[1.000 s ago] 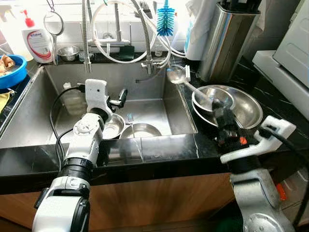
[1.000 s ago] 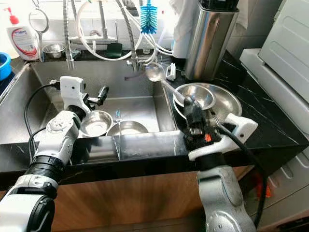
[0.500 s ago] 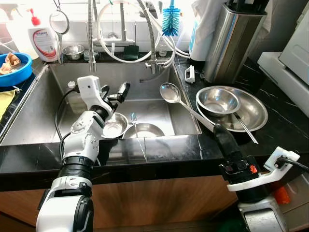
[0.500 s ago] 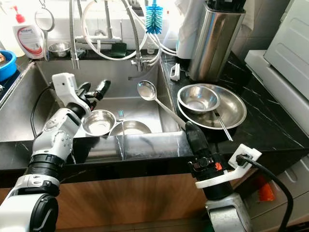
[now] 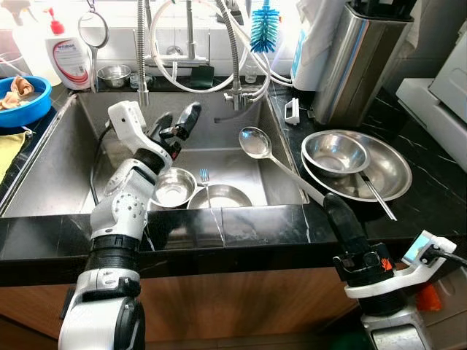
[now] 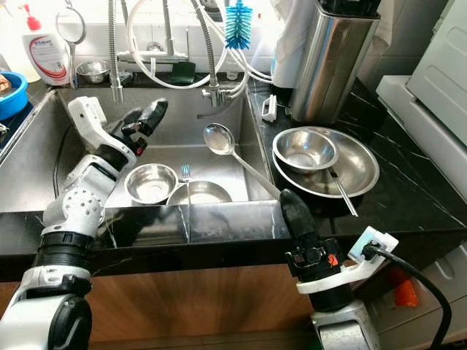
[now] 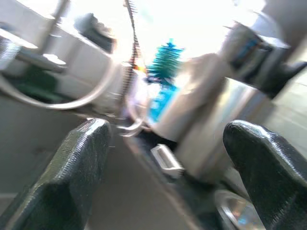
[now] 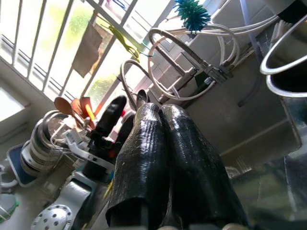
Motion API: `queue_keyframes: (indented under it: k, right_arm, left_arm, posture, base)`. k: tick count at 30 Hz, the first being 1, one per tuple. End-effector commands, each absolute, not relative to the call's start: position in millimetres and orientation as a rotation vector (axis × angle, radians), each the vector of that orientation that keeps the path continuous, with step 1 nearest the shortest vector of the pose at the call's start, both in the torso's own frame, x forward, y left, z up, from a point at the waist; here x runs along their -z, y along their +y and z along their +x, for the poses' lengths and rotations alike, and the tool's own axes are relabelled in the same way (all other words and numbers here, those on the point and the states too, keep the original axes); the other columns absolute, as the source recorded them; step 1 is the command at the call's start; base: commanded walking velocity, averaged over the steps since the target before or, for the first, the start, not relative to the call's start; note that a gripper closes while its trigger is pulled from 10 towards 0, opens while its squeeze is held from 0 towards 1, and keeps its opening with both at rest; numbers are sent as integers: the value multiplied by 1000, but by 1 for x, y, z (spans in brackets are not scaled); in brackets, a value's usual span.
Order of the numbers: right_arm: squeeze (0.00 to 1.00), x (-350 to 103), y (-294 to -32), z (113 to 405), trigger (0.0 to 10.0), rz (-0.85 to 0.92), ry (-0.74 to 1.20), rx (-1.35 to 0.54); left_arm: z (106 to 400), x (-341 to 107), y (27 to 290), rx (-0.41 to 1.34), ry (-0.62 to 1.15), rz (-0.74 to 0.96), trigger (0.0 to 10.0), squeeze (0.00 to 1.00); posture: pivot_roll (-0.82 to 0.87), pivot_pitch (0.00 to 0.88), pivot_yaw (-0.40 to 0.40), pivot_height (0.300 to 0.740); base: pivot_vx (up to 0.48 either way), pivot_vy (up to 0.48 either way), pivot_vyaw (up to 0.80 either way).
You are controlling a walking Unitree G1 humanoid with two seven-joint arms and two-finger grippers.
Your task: Kitchen organization
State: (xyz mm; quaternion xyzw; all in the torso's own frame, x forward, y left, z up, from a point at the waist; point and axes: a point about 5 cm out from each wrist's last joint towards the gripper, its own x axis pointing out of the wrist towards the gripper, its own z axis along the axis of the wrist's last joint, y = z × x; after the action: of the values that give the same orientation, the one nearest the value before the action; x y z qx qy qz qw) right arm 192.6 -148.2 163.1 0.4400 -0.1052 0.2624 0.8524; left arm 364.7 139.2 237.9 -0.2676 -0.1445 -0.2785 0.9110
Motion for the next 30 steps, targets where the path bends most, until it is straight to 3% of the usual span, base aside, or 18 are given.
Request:
queue_keyframes:
  k: [1,16,30]
  right_arm:
    - [0,-166,-149,191,10000,937,-249,-562]
    - [0,-168,-149,192,10000,944,-260,-568]
    - [0,-168,-147,194,10000,934,-247,-582]
  left_arm:
    - [362,-240,136,610,-304,-589,10000,0]
    - [336,-239,118,893,-256,-572,10000,0]
    - [321,-234,105,1044,-195,-520,10000,0]
  posture:
    - [-1,34,-30,740]
    - [4,29,-30,740]
    - [3,42,-29,740]
  base:
    - [0,0,0]
    - [0,0,0]
    - [0,0,0]
